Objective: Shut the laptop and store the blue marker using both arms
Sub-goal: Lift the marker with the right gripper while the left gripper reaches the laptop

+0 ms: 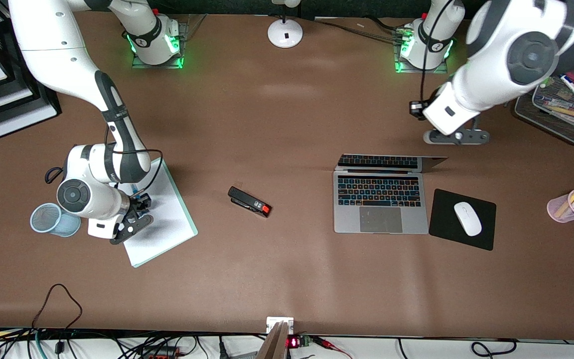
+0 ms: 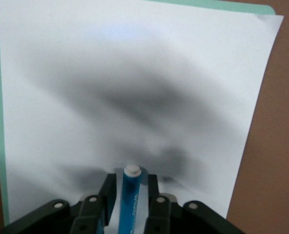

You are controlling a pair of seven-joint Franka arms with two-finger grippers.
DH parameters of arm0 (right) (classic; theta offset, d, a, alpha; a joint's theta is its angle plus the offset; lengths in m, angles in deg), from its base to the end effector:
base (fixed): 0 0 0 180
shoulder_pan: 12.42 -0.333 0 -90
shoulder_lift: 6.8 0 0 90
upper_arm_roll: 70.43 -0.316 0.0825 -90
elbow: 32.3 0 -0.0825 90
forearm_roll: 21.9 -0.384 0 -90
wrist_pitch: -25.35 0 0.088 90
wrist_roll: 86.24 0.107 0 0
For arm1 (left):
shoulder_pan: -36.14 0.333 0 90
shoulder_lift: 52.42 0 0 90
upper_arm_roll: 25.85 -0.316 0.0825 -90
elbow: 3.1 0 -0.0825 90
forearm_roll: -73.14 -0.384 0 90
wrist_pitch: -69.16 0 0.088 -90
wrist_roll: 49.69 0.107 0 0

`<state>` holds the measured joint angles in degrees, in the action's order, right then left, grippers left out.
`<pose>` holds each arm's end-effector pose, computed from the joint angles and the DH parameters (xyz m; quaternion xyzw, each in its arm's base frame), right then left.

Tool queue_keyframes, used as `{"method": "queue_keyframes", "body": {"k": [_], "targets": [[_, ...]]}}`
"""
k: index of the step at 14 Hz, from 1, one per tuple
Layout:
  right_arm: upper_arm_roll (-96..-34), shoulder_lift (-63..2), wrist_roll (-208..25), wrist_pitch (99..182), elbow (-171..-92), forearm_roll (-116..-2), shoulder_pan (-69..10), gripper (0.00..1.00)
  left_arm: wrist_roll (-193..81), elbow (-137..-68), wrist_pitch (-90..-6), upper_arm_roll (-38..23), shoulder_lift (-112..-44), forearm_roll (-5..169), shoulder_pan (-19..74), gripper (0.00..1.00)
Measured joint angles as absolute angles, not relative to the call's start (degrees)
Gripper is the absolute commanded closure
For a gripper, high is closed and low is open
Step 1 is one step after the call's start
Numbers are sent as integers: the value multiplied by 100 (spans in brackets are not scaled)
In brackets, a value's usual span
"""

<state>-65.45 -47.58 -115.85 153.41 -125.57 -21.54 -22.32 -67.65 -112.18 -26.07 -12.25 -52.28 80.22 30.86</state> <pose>0.6758 0.0645 0.1966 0.9499 0.3068 -0.0565 0.0196 0.4995 -0.1838 0.4785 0.9910 0.0050 -0.1320 0.0194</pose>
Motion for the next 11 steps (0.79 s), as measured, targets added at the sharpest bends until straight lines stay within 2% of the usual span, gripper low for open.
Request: {"method": "queue_keyframes", "body": {"k": [3,6,7,11], "targets": [[-6539,-4814,-11585,15390,-12557,-2154,-2230,75,-6846,-12257,-3383,-789,-4893,8025,3084,100],[-6536,-4841,-11585,15445,-12557,-2153,-2229,90,-6857,-12728,-4000,-712,-4803,8025,3111,100],[-6535,-4842,-11585,15449,-12557,-2153,-2229,99,-6857,-12811,-4222,-714,-4806,8025,3143,100],[-6507,-4833,-11581,15453,-12505,-2154,-2219,100,-6853,-13362,-5637,-721,-4998,8025,3177,100]]}}
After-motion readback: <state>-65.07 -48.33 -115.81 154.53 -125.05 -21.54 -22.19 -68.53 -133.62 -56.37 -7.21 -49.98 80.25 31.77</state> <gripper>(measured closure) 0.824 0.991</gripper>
